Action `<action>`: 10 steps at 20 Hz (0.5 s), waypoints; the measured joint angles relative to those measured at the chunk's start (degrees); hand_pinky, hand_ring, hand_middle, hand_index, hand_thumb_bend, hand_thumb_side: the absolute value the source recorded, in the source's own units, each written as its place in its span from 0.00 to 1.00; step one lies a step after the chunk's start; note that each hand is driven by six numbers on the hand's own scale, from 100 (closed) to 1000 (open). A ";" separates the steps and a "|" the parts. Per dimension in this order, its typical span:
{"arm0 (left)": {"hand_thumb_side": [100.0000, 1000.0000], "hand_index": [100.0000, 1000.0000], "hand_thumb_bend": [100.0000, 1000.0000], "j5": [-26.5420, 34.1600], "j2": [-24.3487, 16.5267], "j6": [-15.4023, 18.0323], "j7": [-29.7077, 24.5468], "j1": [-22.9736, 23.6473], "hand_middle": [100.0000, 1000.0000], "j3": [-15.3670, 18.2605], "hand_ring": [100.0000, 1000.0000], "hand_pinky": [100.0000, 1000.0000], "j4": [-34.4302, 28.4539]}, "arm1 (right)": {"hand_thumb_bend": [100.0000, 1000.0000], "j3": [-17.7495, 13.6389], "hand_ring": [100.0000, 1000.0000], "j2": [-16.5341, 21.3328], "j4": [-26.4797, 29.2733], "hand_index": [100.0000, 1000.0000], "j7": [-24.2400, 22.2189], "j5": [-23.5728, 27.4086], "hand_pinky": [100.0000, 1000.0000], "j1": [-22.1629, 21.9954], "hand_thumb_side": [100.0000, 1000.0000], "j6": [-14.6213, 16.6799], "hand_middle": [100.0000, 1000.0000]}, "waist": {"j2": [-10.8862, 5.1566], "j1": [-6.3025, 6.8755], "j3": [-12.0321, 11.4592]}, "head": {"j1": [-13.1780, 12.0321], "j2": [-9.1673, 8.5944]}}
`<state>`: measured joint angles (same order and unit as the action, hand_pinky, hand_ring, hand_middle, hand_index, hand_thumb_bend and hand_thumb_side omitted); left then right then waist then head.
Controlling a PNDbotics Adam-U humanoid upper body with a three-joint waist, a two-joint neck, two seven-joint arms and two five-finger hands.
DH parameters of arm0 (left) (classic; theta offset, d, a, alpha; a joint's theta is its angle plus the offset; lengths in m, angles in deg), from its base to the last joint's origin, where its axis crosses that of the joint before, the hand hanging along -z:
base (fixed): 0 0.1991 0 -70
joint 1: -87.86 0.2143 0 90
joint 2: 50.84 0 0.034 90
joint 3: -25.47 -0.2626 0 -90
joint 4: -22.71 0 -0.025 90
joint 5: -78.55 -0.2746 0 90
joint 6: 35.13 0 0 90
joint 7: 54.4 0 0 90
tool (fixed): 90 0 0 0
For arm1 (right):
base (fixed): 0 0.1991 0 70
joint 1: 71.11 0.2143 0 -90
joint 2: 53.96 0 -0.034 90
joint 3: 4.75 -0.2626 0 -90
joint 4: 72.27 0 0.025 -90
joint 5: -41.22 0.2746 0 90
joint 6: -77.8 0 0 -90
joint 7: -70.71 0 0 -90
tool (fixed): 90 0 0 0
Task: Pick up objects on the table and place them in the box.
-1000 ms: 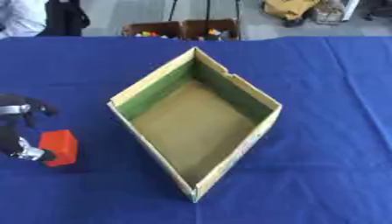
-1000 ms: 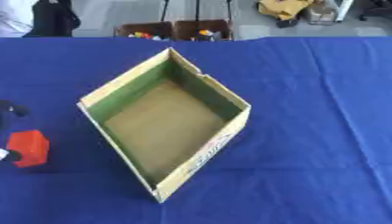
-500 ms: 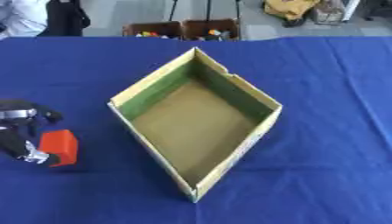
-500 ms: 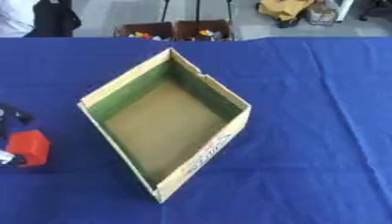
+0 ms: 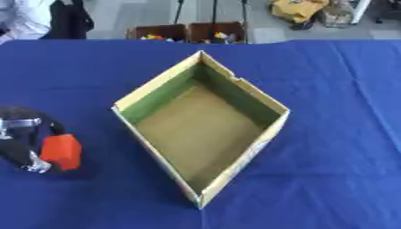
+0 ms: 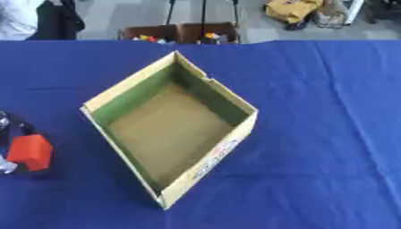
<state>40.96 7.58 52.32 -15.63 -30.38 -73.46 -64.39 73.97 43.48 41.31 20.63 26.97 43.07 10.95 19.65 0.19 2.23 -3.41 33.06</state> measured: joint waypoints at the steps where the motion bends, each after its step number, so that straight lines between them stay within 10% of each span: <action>1: 0.42 0.78 0.41 -0.20 0.17 -0.09 0.58 -0.02 0.71 -0.03 0.55 0.33 0.09 | 0.00 0.00 0.67 -0.01 0.00 0.71 0.02 0.01 0.73 0.00 0.63 -0.02 0.73 | 0.00 0.00 0.02 | 0.00 -0.07; 10: 0.43 0.64 0.19 -1.73 1.19 -2.74 7.84 0.02 0.55 -1.49 0.47 0.21 1.20 | 0.00 -0.03 0.67 -0.07 0.00 0.70 0.29 0.03 0.73 0.00 0.62 -0.26 0.73 | 0.00 -0.01 0.12 | -0.06 -0.37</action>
<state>39.23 8.77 49.58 -7.79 -30.36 -74.95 -63.19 73.94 43.41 41.31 20.92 27.00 43.06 10.69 19.65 0.18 2.35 -3.47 32.69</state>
